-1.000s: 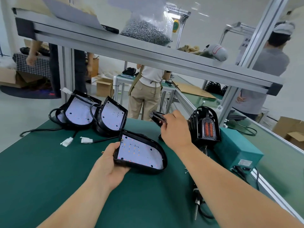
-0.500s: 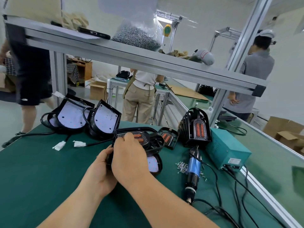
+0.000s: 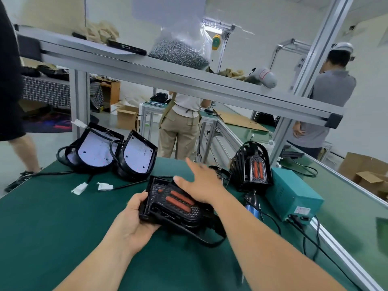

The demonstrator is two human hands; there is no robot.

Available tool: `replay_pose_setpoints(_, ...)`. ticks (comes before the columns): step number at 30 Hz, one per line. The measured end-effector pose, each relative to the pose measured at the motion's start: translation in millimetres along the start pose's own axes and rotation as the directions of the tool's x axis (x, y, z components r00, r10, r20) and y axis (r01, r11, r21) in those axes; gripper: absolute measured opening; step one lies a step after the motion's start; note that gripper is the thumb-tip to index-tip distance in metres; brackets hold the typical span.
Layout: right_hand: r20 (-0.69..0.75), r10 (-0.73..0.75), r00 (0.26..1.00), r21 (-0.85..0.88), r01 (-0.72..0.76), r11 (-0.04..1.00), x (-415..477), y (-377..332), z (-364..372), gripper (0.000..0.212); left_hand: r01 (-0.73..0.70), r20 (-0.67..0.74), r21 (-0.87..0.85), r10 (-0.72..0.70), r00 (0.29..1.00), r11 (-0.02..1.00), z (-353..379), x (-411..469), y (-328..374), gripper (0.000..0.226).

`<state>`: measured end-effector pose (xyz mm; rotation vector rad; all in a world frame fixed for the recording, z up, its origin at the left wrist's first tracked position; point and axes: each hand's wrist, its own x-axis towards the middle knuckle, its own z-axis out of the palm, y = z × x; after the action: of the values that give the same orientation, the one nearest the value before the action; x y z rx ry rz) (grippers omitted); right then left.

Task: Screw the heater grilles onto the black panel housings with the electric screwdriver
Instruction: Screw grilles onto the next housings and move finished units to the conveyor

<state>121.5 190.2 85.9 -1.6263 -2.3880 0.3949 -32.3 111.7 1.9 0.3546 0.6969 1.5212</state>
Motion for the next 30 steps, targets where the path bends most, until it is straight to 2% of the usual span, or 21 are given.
replay_pose_setpoints(1, 0.066, 0.032, 0.997, 0.047, -0.035, 0.998, 4.4, 8.3, 3.3, 0.080, 0.005, 0.004, 0.004, -0.005, 1.000, 1.000, -0.7, 0.5, -0.3, 0.025)
replay_pose_setpoints(3, 0.061, 0.021, 0.998, 0.122, -0.029, 0.992, 10.7, 15.9, 11.1, 0.078, 0.015, 0.009, 0.008, -0.015, 1.000, 1.000, -1.3, 1.2, -0.4, 0.023)
replay_pose_setpoints(6, -0.049, -0.036, 0.998, 0.051, 0.039, 0.998, 13.4, 15.6, 15.4, 0.055, 0.023, -0.009, -0.003, -0.023, 1.000, 1.000, -1.3, 2.5, 0.3, 0.021)
replay_pose_setpoints(8, -0.072, -0.114, 0.991, 0.012, 0.115, 0.993, 14.4, 13.6, 13.3, 0.036, 0.023, -0.012, -0.001, -0.023, 1.000, 1.000, -1.6, 2.2, 1.4, 0.020)
replay_pose_setpoints(10, -0.063, -0.187, 0.980, -0.005, 0.187, 0.982, 14.5, 10.2, 10.1, 0.036, 0.030, -0.016, 0.002, -0.030, 0.999, 1.000, -2.3, 2.1, 1.5, 0.021)
replay_pose_setpoints(12, -0.076, -0.193, 0.978, -0.006, 0.193, 0.981, 15.9, 6.8, 6.3, 0.037, 0.036, -0.019, 0.009, -0.036, 0.999, 0.999, -3.0, 1.4, 2.0, 0.023)
replay_pose_setpoints(15, -0.211, -0.103, 0.972, 0.047, 0.116, 0.992, 21.5, 6.6, -6.2, 0.036, 0.043, -0.025, 0.021, -0.043, 0.999, 0.999, -1.9, -1.0, 3.1, 0.024)
replay_pose_setpoints(17, -0.355, 0.098, 0.930, 0.276, 0.004, 0.961, 27.7, 12.0, -20.9, 0.031, 0.044, -0.034, 0.026, -0.043, 0.999, 0.999, -0.9, -3.0, 4.3, 0.023)
replay_pose_setpoints(18, -0.394, 0.247, 0.885, 0.461, -0.042, 0.886, 32.4, 17.7, -30.1, 0.026, 0.047, -0.036, 0.030, -0.046, 0.998, 0.998, -0.5, -3.9, 4.9, 0.024)
replay_pose_setpoints(20, -0.305, 0.509, 0.805, 0.802, -0.071, 0.593, 41.8, 32.3, -46.9, 0.022, 0.057, -0.035, 0.042, -0.056, 0.998, 0.998, -0.4, -5.5, 5.8, 0.024)
replay_pose_setpoints(22, -0.143, 0.613, 0.777, 0.950, -0.065, 0.304, 48.3, 47.8, -57.5, 0.034, 0.068, -0.030, 0.049, -0.067, 0.997, 0.996, -1.0, -6.6, 7.2, 0.023)
replay_pose_setpoints(24, -0.051, 0.651, 0.757, 0.987, -0.059, 0.147, 53.9, 58.3, -57.1, 0.035, 0.083, -0.015, 0.053, -0.082, 0.997, 0.995, -2.2, -6.8, 9.1, 0.022)
replay_pose_setpoints(25, -0.015, 0.671, 0.742, 0.993, -0.067, 0.097, 54.9, 60.3, -52.2, 0.034, 0.090, -0.010, 0.055, -0.090, 0.996, 0.994, -3.2, -6.9, 10.5, 0.022)
replay_pose_setpoints(27, 0.025, 0.692, 0.721, 0.993, -0.100, 0.068, 55.2, 64.0, -34.8, 0.035, 0.109, -0.004, 0.058, -0.109, 0.994, 0.992, -5.6, -7.5, 14.4, 0.021)
replay_pose_setpoints(30, 0.041, 0.649, 0.760, 0.964, -0.200, 0.173, 47.3, 67.1, -9.2, 0.032, 0.128, -0.022, 0.061, -0.127, 0.992, 0.990, -11.0, -7.8, 23.1, 0.022)
